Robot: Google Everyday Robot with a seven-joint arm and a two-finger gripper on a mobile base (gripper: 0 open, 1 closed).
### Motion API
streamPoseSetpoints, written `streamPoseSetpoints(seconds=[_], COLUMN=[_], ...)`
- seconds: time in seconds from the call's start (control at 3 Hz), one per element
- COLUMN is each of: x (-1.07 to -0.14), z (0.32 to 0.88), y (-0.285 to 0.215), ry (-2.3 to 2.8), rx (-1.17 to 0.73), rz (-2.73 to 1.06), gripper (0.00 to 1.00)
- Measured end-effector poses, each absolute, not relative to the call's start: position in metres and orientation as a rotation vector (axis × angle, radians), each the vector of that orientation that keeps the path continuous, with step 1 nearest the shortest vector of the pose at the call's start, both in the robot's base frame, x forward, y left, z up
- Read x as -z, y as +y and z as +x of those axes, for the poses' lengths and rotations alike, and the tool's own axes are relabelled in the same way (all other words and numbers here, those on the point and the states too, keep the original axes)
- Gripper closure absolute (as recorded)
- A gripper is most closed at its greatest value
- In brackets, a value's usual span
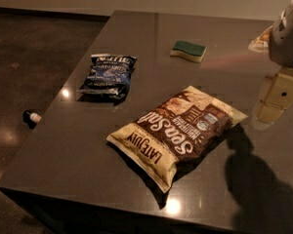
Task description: Move sponge near brown chip bag
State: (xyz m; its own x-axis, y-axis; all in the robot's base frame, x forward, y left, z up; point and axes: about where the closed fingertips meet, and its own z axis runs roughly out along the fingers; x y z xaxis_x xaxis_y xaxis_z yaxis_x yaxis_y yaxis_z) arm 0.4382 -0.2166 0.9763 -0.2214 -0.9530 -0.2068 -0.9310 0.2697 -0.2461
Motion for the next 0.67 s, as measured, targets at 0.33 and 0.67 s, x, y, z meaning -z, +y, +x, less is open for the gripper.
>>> streamPoseSetpoints(seconds=[0.33, 0.67], x=[-0.976, -0.981], z=[0.438, 0.457], y=[-0.217, -0.211], ry=[2.231, 2.225], rx=[0.099, 0.094], rz=[-1.724, -1.727], gripper=[0.0, 0.0])
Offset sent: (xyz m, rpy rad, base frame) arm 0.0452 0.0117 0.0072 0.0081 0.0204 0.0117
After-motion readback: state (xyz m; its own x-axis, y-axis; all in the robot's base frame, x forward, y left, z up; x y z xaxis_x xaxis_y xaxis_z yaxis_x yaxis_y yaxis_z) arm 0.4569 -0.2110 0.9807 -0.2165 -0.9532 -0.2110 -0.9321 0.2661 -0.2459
